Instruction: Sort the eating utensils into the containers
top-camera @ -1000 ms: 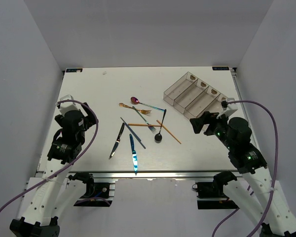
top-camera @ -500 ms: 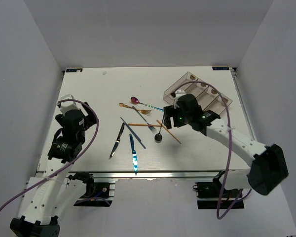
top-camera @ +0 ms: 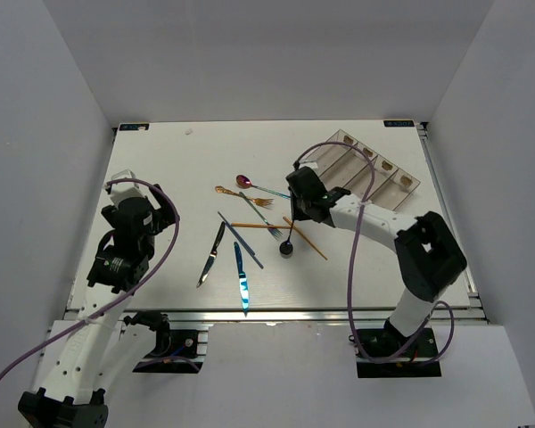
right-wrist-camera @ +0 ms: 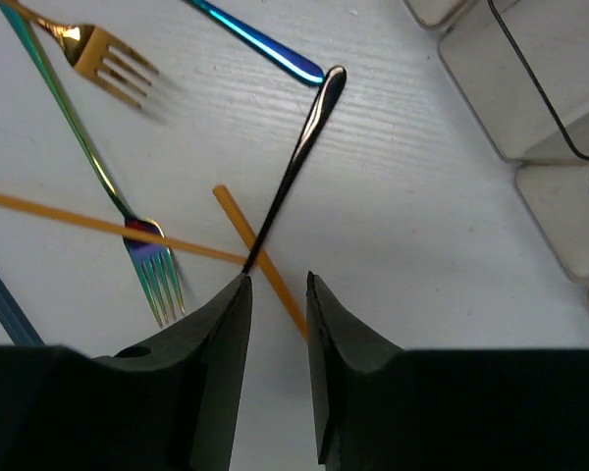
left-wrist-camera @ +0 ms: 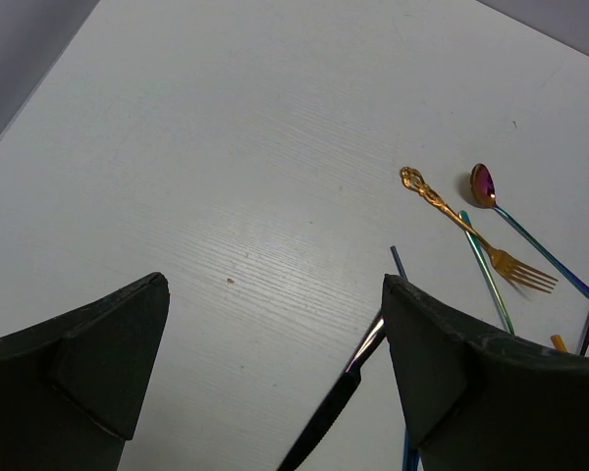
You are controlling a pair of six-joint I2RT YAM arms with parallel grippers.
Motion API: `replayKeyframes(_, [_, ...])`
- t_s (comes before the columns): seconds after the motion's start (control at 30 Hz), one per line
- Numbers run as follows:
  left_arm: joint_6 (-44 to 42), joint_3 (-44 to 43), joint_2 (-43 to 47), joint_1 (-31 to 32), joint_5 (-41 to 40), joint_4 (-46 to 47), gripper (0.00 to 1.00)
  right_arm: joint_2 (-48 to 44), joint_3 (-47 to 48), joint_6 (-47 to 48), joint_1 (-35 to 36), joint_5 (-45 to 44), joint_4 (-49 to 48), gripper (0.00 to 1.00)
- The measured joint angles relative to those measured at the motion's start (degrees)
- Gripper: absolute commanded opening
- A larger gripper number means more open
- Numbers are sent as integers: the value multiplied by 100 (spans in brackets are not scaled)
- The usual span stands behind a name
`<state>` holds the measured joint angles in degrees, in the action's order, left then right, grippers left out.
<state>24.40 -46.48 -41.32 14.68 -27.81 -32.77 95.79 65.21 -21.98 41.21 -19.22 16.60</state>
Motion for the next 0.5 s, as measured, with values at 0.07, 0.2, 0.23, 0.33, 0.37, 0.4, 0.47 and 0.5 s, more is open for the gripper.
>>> replayKeyframes(0.07, [0,0,-17,0,9,7,98,297,223,-267,2,-164,-63,33])
replayKeyframes(0.2, [0,2,-31,0,31,15,98,957,636,-752,2,-437,-87,33])
replayKeyframes(0.23, [0,4,-33,0,37,20,98,1095,710,-841,2,-481,-85,33])
replayKeyframes(0.33, [-2,4,-37,0,50,26,98,1390,855,-1056,2,-584,-42,33])
replayKeyframes(0.37, [-2,4,-39,0,61,26,98,1460,890,-1108,2,-643,-33,33])
replayKeyframes(0.4, [-4,4,-42,0,68,26,98,1515,914,-1167,2,-704,-22,33])
replayKeyframes(0.47, [-7,4,-44,0,83,26,98,1561,918,-1250,2,-789,0,33])
replayKeyframes(0.5, [-11,4,-44,0,90,26,98,1572,920,-1283,2,-811,-2,33])
